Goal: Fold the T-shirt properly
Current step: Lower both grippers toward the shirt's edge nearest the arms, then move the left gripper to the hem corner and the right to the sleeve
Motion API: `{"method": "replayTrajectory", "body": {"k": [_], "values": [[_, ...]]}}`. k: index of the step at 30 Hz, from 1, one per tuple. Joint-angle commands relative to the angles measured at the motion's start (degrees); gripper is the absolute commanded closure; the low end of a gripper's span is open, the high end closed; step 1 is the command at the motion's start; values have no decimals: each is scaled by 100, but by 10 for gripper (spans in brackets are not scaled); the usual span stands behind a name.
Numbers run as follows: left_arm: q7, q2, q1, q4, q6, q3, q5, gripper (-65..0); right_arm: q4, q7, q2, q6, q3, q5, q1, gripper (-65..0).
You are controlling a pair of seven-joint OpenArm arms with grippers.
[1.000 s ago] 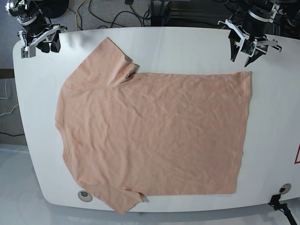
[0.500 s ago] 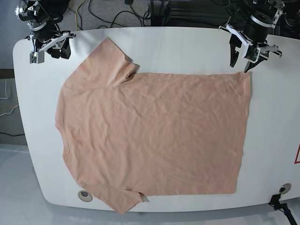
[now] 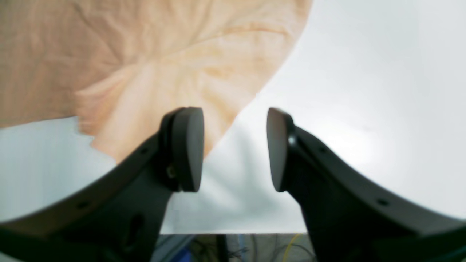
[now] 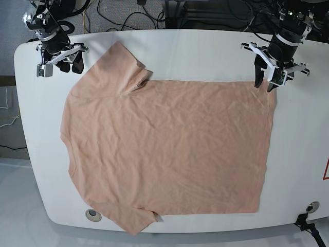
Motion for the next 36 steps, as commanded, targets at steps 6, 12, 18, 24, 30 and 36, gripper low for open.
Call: {"method": "replayTrajectory", "body": {"k": [6, 12, 18, 24, 30, 36], "values": [[-84, -76, 71, 84, 51, -15, -51, -183, -1360, 24, 66, 925, 291, 548, 424, -282], [-105, -85, 92, 85, 51, -16, -33, -183, -2015, 11, 67, 1292, 51, 534, 648, -281], [-45, -90, 96, 61, 40, -3, -131, -186, -2194, -22, 37, 1362, -371, 522, 736, -281], [124, -134, 40, -83, 19, -76, -598, -192, -2206, -44, -1, 1361, -572, 554, 741, -270], [196, -129, -34, -206, 45, -151, -805, -183, -2206, -114, -50, 1382, -597, 620, 724, -256], [141, -101, -186, -389, 78, -215, -825, -187, -2216, -95, -35, 1417, -595, 575, 697, -27]]}}
